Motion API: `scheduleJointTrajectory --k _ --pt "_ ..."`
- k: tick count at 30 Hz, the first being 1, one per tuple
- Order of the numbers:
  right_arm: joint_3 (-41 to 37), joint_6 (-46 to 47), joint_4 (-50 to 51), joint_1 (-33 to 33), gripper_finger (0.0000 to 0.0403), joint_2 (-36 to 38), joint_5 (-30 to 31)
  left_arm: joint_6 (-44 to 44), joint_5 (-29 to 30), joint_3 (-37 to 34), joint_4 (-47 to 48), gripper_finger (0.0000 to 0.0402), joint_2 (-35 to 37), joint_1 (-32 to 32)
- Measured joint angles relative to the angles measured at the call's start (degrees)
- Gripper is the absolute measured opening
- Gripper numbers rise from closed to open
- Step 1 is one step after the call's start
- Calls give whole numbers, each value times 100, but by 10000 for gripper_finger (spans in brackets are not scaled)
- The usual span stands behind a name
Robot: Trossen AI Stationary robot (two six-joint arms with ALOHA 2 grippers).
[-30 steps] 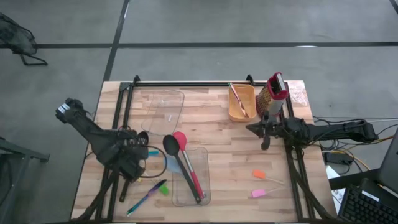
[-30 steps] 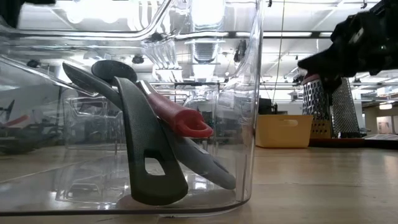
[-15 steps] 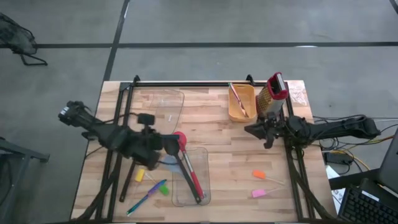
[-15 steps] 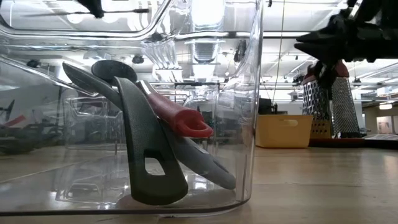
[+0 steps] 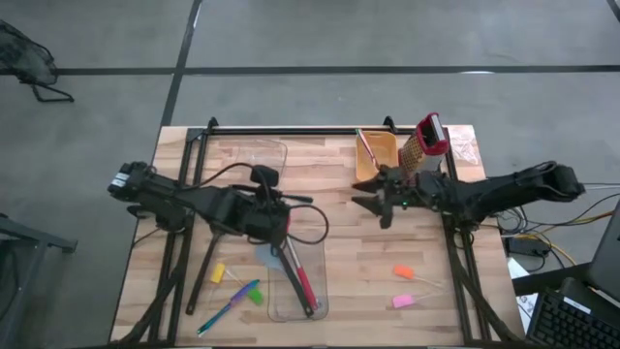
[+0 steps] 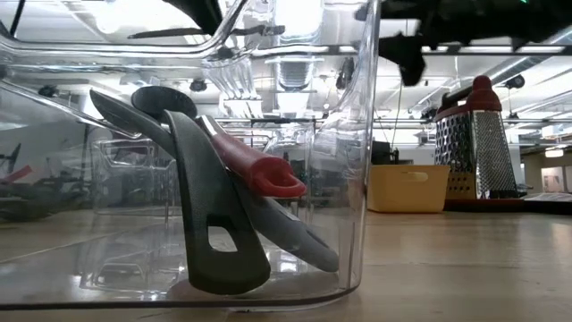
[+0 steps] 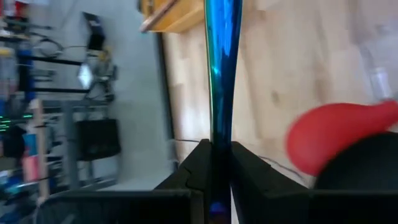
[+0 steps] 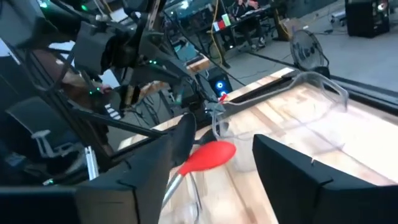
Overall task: Pick & Place Kitchen Items
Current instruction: Put the top blue knife into the yellow bin
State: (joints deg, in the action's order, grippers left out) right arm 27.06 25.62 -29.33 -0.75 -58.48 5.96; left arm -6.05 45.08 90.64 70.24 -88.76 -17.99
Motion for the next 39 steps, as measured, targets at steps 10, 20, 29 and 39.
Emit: scheduleJointTrajectory --k 10,20,29,39 --pt "1176 -429 25 0 259 -1386 -71 -469 151 12 -498 39 -14 41" --pt "2046 -390 64 4 242 -2335 -719 -478 153 7 -536 39 -12 41" --pt "2445 -705 43 4 215 -2678 -757 -456 153 4 -535 39 -5 41" --pt "2510 -682 344 4 126 -2678 -784 -464 153 -1 -541 39 -5 41"
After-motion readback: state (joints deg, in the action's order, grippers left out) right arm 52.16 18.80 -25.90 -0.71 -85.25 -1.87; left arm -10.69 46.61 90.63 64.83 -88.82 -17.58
